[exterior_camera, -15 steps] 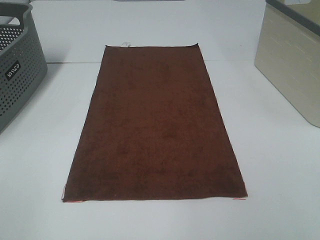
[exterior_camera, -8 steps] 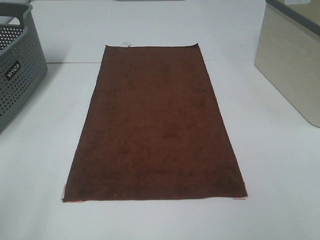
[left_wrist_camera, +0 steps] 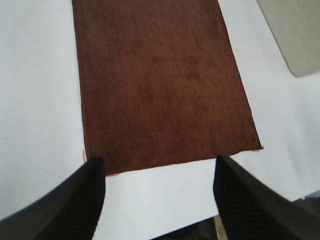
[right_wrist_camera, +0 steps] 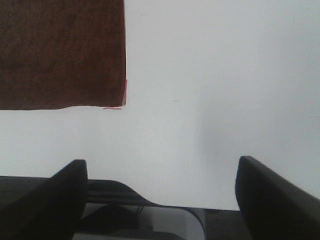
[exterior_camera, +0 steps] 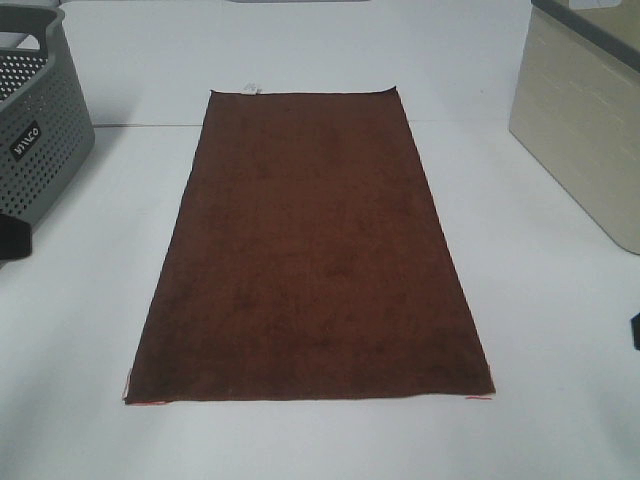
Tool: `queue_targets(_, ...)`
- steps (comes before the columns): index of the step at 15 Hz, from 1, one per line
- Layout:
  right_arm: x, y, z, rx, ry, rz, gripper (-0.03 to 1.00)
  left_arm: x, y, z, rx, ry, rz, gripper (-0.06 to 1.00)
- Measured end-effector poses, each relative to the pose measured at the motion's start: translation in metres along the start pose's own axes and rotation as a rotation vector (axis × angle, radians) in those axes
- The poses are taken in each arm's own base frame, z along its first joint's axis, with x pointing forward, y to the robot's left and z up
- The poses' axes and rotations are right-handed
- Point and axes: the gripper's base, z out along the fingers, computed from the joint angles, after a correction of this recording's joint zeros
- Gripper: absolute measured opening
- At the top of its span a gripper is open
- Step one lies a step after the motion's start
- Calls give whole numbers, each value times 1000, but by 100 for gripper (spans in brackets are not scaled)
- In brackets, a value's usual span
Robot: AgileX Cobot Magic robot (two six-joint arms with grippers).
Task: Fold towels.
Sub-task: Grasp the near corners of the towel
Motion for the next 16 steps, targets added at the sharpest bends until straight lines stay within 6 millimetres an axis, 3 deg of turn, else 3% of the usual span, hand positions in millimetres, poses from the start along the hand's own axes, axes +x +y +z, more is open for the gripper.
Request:
queue_targets(1, -8, 1, 14, -28, 51, 17, 76, -2, 7, 19, 3, 70, -26, 61)
queue_targets(2, -20, 2, 43, -88, 143, 20, 76, -1, 22, 51, 2, 176, -82, 61)
queue_targets(6, -37, 0, 94, -175, 205, 43, 76, 7, 54, 102, -49, 290, -149, 61)
queue_targets(11, -46, -3, 142, -253, 255, 41, 76, 20, 78, 139, -54, 325, -208, 61)
queue_targets(16, -64, -5, 162, -261, 265, 44, 76, 34, 95, 162, -48, 354, -220, 61)
